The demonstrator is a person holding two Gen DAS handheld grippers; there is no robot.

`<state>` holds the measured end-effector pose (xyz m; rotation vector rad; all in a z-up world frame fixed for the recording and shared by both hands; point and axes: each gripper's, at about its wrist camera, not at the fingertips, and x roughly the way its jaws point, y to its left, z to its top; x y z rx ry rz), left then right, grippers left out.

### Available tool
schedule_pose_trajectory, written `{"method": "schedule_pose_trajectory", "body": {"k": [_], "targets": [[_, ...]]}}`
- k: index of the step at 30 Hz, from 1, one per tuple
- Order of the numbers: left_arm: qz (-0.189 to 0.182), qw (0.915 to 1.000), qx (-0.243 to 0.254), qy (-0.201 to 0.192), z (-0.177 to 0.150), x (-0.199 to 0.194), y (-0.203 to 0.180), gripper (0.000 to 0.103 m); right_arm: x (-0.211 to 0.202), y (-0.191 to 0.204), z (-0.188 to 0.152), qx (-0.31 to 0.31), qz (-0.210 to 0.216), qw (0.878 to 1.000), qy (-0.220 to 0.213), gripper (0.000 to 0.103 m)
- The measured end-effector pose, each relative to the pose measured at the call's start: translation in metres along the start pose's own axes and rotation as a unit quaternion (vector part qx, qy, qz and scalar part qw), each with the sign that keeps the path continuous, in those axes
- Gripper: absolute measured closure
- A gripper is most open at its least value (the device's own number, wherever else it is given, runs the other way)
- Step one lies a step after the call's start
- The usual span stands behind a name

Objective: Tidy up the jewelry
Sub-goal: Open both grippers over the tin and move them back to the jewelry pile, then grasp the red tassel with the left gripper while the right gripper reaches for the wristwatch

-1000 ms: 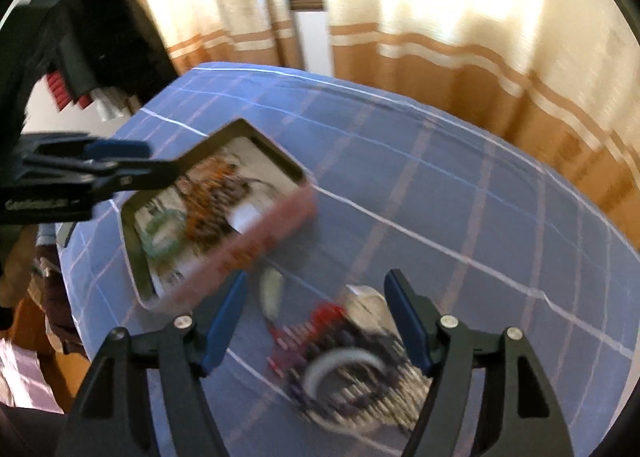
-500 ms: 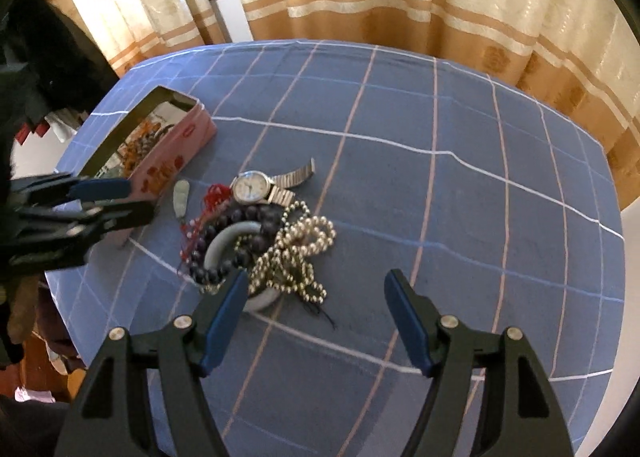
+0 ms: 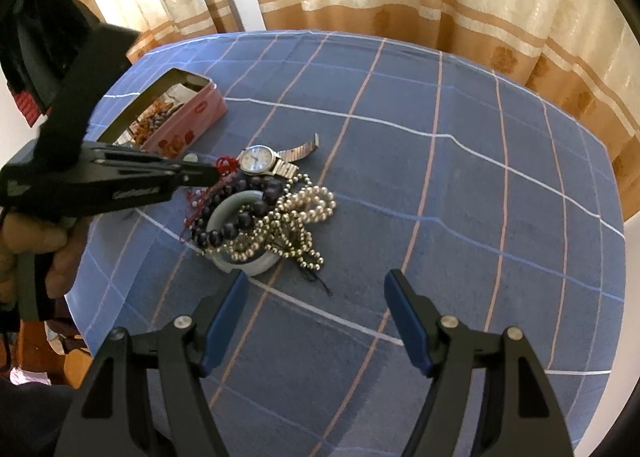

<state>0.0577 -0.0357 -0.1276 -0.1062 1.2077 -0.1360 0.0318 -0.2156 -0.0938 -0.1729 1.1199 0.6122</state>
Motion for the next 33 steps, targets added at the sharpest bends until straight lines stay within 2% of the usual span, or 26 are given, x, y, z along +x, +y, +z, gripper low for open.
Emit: {"method": "schedule_pose_trajectory", "body": {"k": [8,15,17,20,22,25,30,33], "targets": [[-0.007,0.9986,-0.012,-0.051,-0.002,-0.061,0.014,0.103,0.011,-0.003,0.013,0.024,0.011,1.0,-0.005,0.029],[-0.012,0.9971,-0.013,-0.073,0.001,-0.089,0.021,0.103,0.018,0.001,0.029,0.029,0.017,0.999,-0.012,0.029],[-0.02,0.9973,-0.013,-0.069,0.003,-0.085,0.02,0.103,0.021,0.0,0.037,0.032,0.018,0.999,-0.017,0.029],[-0.01,0.9985,-0.019,-0.051,0.007,-0.066,0.019,0.103,0.028,-0.002,0.05,0.031,0.009,0.999,-0.019,0.029],[-0.016,0.9993,-0.017,-0.03,0.01,-0.05,0.015,0.103,0.033,-0.005,0.06,0.034,0.002,0.999,-0.021,0.029],[-0.006,0.9999,0.003,-0.014,0.013,-0.028,0.005,0.102,0.04,-0.011,0.071,0.043,0.005,0.999,-0.024,0.029],[-0.001,0.9998,0.0,0.018,0.016,0.009,0.005,0.102,0.051,-0.014,0.082,0.034,0.007,0.999,-0.02,0.029],[-0.004,0.9998,-0.009,0.019,0.015,0.014,0.004,0.099,0.056,-0.015,0.083,0.025,0.014,0.999,-0.019,0.029]]}}
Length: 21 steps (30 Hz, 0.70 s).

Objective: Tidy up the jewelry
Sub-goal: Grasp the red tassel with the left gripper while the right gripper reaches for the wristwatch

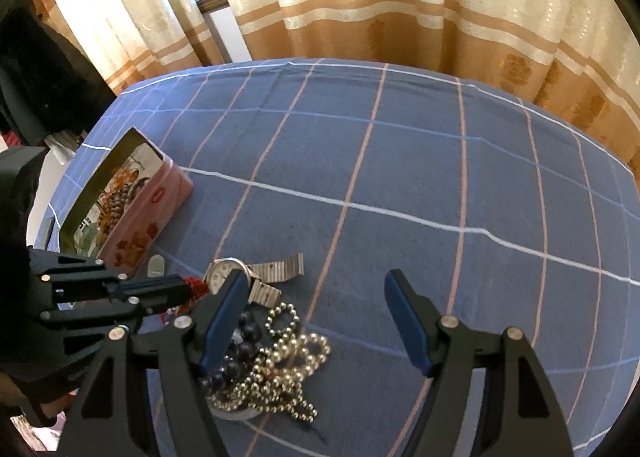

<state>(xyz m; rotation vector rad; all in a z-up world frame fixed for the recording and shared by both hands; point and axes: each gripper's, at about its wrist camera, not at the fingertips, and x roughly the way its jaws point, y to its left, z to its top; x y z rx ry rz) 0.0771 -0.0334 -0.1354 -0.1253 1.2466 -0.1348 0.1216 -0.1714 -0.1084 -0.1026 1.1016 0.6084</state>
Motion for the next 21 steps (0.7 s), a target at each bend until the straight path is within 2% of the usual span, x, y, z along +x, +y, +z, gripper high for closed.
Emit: {"method": "schedule_pose_trajectory", "body": {"k": [1,2,4,6,8,10,12,13,14,17,21], "targets": [[-0.003,1.0,-0.002,-0.003,0.0,-0.001,0.0,0.092,0.003,0.0,0.001,-0.002,0.004,1.0,0.002,0.029],[-0.004,1.0,-0.003,-0.003,-0.001,-0.001,0.0,0.077,0.006,0.001,0.001,-0.006,0.007,1.0,0.004,0.029],[-0.003,0.9999,-0.01,-0.007,-0.003,-0.001,0.001,0.052,0.012,0.002,0.002,-0.011,0.011,1.0,0.008,0.029],[0.0,0.9999,-0.005,-0.013,-0.005,0.0,0.0,0.051,0.02,0.004,0.004,-0.017,0.018,1.0,0.012,0.033],[-0.005,0.9999,-0.013,-0.007,-0.004,0.004,0.002,0.051,0.026,0.006,0.006,-0.022,0.021,0.999,0.015,0.037],[-0.009,0.9997,-0.02,-0.004,-0.003,0.009,0.007,0.051,0.034,0.007,0.007,-0.026,0.025,0.999,0.022,0.047],[-0.007,0.9998,-0.016,0.0,-0.003,0.013,0.009,0.06,0.044,0.008,0.007,-0.028,0.029,0.998,0.038,0.075],[-0.014,0.9998,-0.014,-0.002,-0.003,0.013,0.01,0.084,0.043,0.009,0.007,-0.032,0.025,0.999,0.031,0.078],[-0.013,0.9999,-0.01,0.007,-0.002,0.015,0.009,0.099,0.043,0.009,0.007,-0.035,0.029,0.999,0.03,0.087],[-0.013,0.9999,-0.001,0.0,-0.002,0.009,0.007,0.099,0.036,0.012,0.01,-0.035,0.047,0.998,0.029,0.094],[-0.017,0.9995,-0.006,-0.027,-0.006,-0.021,0.012,0.099,0.003,0.023,0.016,-0.047,0.068,0.997,0.005,0.095]]}}
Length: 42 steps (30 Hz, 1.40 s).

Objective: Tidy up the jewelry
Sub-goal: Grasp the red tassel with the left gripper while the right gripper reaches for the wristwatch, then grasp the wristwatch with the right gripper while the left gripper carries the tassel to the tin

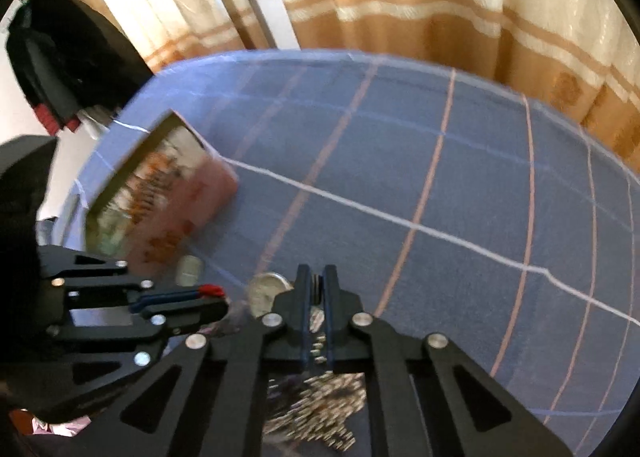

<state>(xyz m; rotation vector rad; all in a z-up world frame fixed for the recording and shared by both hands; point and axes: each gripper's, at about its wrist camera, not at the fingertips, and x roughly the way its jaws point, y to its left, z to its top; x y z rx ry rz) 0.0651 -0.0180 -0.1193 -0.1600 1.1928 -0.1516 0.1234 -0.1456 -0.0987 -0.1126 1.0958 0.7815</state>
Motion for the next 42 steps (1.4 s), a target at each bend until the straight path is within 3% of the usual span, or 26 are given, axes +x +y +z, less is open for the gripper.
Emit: {"method": "schedule_pose_trajectory", "body": {"k": [6,11,13,14,15,22,25,30,33,37,40,42], "targets": [[-0.007,0.9985,-0.021,-0.051,0.005,-0.057,0.014,0.099,-0.053,0.02,0.012,-0.003,0.016,0.998,-0.052,0.096],[-0.006,0.9964,-0.029,-0.08,0.005,-0.092,0.019,0.099,-0.061,0.016,0.015,-0.003,0.006,0.998,-0.055,0.095],[-0.005,0.9956,-0.03,-0.088,0.006,-0.101,0.019,0.099,-0.052,0.01,0.013,0.008,-0.016,0.999,-0.044,0.076],[-0.003,0.9953,-0.032,-0.091,0.011,-0.102,0.014,0.099,-0.046,0.004,0.01,0.016,-0.023,0.999,-0.036,0.049],[-0.004,0.9951,-0.033,-0.093,0.01,-0.105,0.016,0.099,-0.042,-0.002,0.006,0.024,-0.028,0.999,-0.032,0.04],[-0.004,0.9938,-0.048,-0.1,0.006,-0.113,0.024,0.099,0.006,-0.016,-0.011,0.031,-0.036,0.999,0.024,0.041],[-0.005,0.9935,-0.051,-0.102,0.005,-0.115,0.028,0.099,0.018,-0.004,-0.01,0.012,-0.041,0.999,0.03,0.025],[-0.006,0.9929,-0.054,-0.106,0.008,-0.119,0.031,0.099,0.037,0.012,-0.008,-0.016,-0.045,0.998,0.051,0.021],[-0.006,0.9925,-0.057,-0.108,0.009,-0.12,0.034,0.099,0.045,0.029,-0.012,-0.071,-0.061,0.994,0.062,0.01],[-0.007,0.992,-0.061,-0.11,0.01,-0.12,0.038,0.099,0.055,0.028,-0.014,-0.083,-0.072,0.991,0.074,0.015],[-0.008,0.9919,-0.063,-0.111,0.01,-0.12,0.039,0.099,0.057,0.026,-0.014,-0.079,-0.067,0.992,0.074,0.028],[-0.008,0.9917,-0.064,-0.112,0.011,-0.121,0.04,0.099,0.056,0.028,-0.013,-0.096,-0.079,0.989,0.074,0.067]]}}
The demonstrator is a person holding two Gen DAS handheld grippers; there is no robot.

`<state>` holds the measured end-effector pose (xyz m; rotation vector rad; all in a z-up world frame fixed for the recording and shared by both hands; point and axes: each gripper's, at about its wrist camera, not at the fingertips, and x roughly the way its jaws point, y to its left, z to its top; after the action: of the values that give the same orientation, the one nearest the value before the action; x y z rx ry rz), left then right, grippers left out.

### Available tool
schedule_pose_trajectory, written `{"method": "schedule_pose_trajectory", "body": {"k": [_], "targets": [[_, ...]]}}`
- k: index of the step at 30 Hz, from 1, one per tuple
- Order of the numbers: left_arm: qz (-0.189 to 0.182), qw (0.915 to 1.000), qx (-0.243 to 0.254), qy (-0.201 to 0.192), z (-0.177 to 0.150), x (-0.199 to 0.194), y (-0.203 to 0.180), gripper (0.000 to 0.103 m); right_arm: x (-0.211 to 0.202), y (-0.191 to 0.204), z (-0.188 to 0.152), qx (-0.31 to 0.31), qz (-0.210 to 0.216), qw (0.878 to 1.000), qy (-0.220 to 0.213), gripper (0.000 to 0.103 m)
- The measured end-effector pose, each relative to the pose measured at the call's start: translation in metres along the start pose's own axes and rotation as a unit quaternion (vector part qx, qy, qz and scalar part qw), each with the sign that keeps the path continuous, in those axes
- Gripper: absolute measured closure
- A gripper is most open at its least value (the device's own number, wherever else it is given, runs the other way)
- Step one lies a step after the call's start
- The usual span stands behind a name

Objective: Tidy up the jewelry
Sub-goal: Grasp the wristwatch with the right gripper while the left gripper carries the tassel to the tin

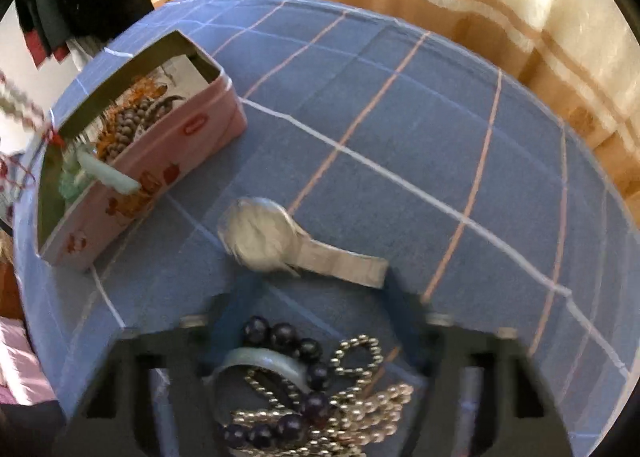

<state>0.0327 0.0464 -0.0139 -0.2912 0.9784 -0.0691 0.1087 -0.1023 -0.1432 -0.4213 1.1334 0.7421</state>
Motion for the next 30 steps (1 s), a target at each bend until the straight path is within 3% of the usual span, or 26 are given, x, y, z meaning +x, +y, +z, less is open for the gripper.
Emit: {"method": "schedule_pose_trajectory", "body": {"k": [2,7,8,9,11,19,22,25,30], "targets": [[-0.001,1.0,-0.002,0.001,0.001,0.001,0.002,0.099,-0.001,-0.005,0.003,0.009,0.023,1.0,0.006,0.084],[-0.002,1.0,-0.002,-0.001,0.004,-0.001,0.003,0.099,-0.003,-0.003,0.008,-0.002,0.029,1.0,0.005,0.086],[-0.001,1.0,-0.001,-0.002,0.004,-0.001,0.003,0.099,-0.006,-0.002,0.01,-0.005,0.03,1.0,-0.002,0.08],[0.0,1.0,-0.001,-0.002,0.004,-0.002,0.004,0.099,-0.01,0.0,0.012,-0.008,0.029,0.999,-0.011,0.059],[0.0,1.0,-0.002,-0.002,0.004,-0.002,0.005,0.099,-0.019,0.006,0.015,-0.02,0.027,0.999,-0.031,0.026],[0.012,0.9999,-0.003,-0.008,0.013,-0.005,0.009,0.099,-0.004,0.037,0.039,-0.069,0.051,0.996,-0.024,0.034],[0.021,0.9997,-0.009,-0.01,0.017,-0.007,0.018,0.099,0.01,0.044,0.041,-0.083,0.053,0.995,-0.01,0.042],[0.029,0.9993,-0.017,-0.016,0.021,-0.013,0.028,0.099,0.02,0.046,0.044,-0.086,0.054,0.995,-0.003,0.063],[0.037,0.9984,-0.029,-0.033,0.029,-0.028,0.042,0.099,0.005,0.042,0.043,-0.069,0.067,0.995,-0.01,0.064]]}}
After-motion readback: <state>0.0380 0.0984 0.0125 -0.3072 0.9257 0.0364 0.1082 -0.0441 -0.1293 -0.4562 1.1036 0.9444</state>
